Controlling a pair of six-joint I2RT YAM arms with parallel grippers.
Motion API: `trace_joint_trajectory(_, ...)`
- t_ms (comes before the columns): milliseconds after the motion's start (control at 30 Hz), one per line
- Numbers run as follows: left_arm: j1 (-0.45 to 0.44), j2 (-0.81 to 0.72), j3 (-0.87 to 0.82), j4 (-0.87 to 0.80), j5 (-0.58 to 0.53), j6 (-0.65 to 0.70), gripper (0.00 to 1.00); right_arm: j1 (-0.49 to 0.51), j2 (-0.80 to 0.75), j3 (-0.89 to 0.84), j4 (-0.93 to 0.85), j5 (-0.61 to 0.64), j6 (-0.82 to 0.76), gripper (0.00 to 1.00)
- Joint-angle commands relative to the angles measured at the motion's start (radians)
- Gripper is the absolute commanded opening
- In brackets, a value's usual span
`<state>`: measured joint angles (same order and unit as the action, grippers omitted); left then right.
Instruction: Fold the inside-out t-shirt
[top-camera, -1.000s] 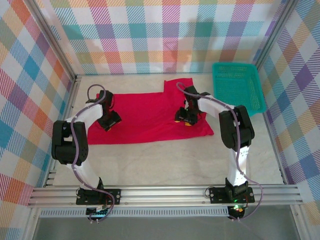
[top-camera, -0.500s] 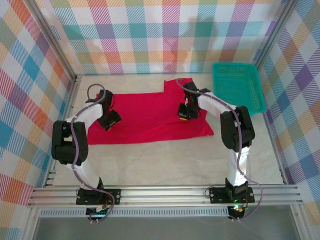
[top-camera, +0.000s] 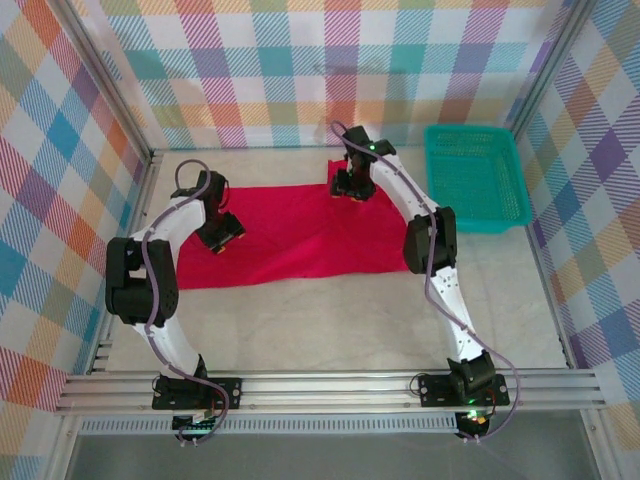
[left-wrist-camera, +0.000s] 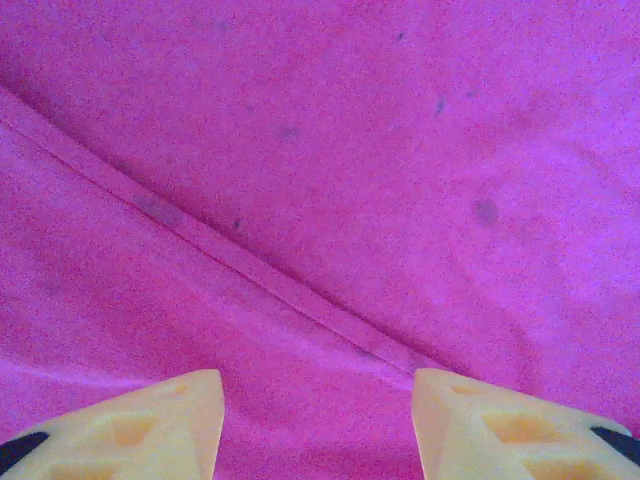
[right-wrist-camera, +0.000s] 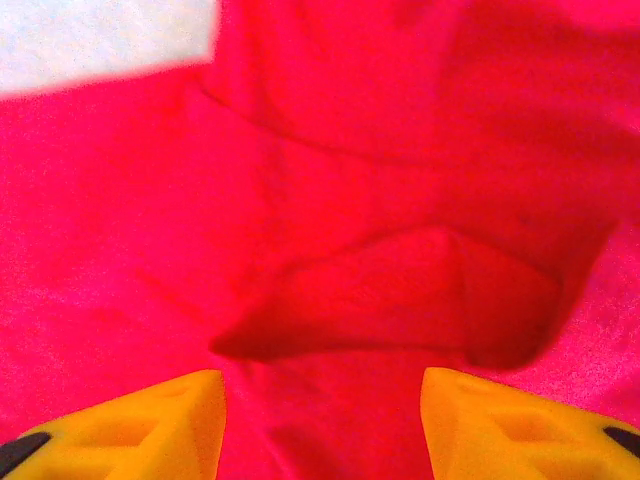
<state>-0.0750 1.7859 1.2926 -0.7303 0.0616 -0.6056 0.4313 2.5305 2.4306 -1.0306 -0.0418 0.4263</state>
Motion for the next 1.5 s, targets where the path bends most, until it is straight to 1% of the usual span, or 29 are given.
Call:
trace_joint_trajectory(0, 0.009, -0.014, -0.020, -0.005, 0.025, 0.004, 0.53, 0.006, -0.242, -0.304, 0.064, 0.042, -0.043, 0.58)
trace_joint_trajectory(33, 0.010, -0.018, -0.028, 0.003, 0.028, 0.004, 0.53, 0.006, -0.313, -0.419, 0.132, 0.043, -0.042, 0.60)
trace_joint_trajectory(133, 0.029, -0.012, -0.049, 0.019, 0.058, 0.010, 0.53, 0.004, -0.451, -0.633, 0.254, 0.029, -0.028, 0.62)
trace_joint_trajectory(233, 0.072, 0.001, -0.063, 0.031, 0.102, 0.018, 0.53, 0.003, -0.518, -0.780, 0.312, -0.016, -0.010, 0.63)
trace_joint_trajectory(300, 0.109, 0.011, -0.071, 0.044, 0.117, 0.020, 0.53, 0.000, -0.540, -0.864, 0.332, -0.014, 0.012, 0.62)
trace_joint_trajectory(400, 0.166, 0.048, -0.078, 0.073, 0.115, 0.013, 0.53, -0.023, -0.564, -0.999, 0.349, -0.001, 0.055, 0.56)
trace_joint_trajectory(500, 0.205, 0.094, -0.079, 0.105, 0.083, -0.001, 0.52, -0.050, -0.602, -1.163, 0.391, -0.002, 0.098, 0.50)
trace_joint_trajectory(600, 0.223, 0.127, -0.070, 0.111, 0.030, -0.008, 0.51, -0.054, -0.642, -1.310, 0.416, 0.010, 0.121, 0.44)
trace_joint_trajectory(700, 0.234, 0.136, -0.065, 0.075, -0.035, -0.004, 0.50, -0.053, -0.703, -1.444, 0.433, 0.019, 0.133, 0.42)
trace_joint_trajectory(767, 0.237, 0.106, -0.095, 0.049, -0.080, -0.007, 0.49, -0.047, -0.756, -1.517, 0.450, -0.004, 0.144, 0.42)
trace_joint_trajectory(867, 0.235, 0.000, -0.190, 0.053, -0.116, -0.023, 0.49, -0.008, -0.820, -1.568, 0.411, 0.017, 0.162, 0.42)
trace_joint_trajectory(967, 0.231, -0.133, -0.280, 0.060, -0.097, -0.031, 0.48, 0.027, -0.885, -1.576, 0.349, 0.024, 0.164, 0.41)
trace_joint_trajectory(1033, 0.225, -0.203, -0.289, 0.035, -0.097, -0.022, 0.48, 0.044, -0.937, -1.541, 0.293, 0.040, 0.152, 0.42)
trace_joint_trajectory(1133, 0.216, -0.261, -0.212, -0.018, -0.110, 0.007, 0.50, 0.045, -0.992, -1.422, 0.248, 0.068, 0.099, 0.49)
trace_joint_trajectory(1167, 0.213, -0.261, -0.165, -0.022, -0.106, 0.021, 0.51, 0.043, -0.990, -1.371, 0.258, 0.077, 0.076, 0.55)
trace_joint_trajectory(1233, 0.207, -0.221, -0.083, -0.013, -0.086, 0.032, 0.54, 0.037, -0.946, -1.262, 0.293, 0.093, 0.036, 0.64)
trace_joint_trajectory(1267, 0.207, -0.176, -0.024, -0.020, -0.071, 0.033, 0.54, 0.028, -0.902, -1.196, 0.313, 0.099, 0.017, 0.66)
trace_joint_trajectory(1400, 0.207, 0.041, 0.211, -0.052, -0.067, 0.031, 0.55, -0.037, -0.661, -0.901, 0.297, 0.120, 0.004, 0.69)
trace_joint_trajectory(1467, 0.206, 0.177, 0.342, -0.089, -0.068, 0.030, 0.55, -0.067, -0.540, -0.751, 0.278, 0.128, 0.004, 0.70)
